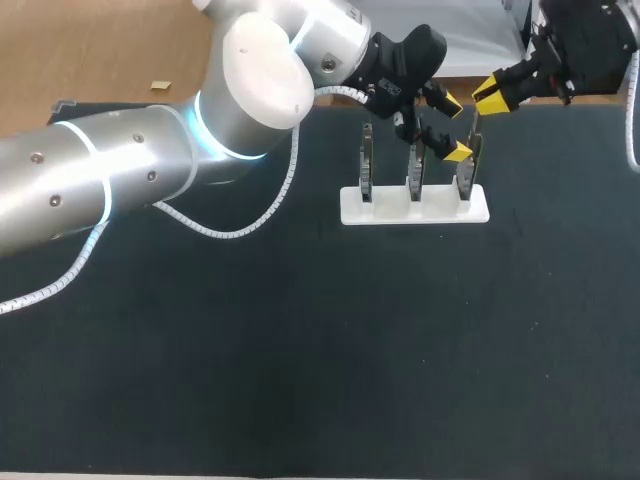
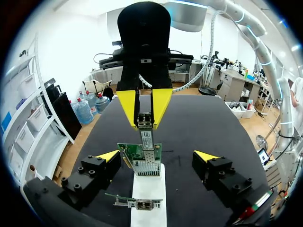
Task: Pick up the optical module with the left hand, and insert it into the network port with the right hand.
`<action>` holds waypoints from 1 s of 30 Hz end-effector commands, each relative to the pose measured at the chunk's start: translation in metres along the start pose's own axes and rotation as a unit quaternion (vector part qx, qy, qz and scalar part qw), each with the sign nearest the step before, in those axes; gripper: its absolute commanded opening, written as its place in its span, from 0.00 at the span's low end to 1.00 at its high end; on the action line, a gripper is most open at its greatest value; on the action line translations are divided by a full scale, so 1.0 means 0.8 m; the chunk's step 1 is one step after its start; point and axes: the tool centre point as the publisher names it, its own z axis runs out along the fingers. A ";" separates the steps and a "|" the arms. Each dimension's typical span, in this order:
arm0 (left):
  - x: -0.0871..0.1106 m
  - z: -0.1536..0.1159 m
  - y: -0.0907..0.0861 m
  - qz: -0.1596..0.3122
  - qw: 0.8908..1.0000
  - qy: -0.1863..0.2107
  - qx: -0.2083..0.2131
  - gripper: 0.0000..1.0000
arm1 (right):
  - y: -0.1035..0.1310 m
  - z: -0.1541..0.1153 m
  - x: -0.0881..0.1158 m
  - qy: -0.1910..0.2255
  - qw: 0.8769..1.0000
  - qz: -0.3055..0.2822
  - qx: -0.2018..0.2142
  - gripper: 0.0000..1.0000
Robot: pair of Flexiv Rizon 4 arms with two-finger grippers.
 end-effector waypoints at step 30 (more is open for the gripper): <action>-0.001 0.001 0.002 -0.001 1.000 0.002 0.002 1.00 | -0.003 0.010 0.015 0.005 0.999 0.025 0.019 0.00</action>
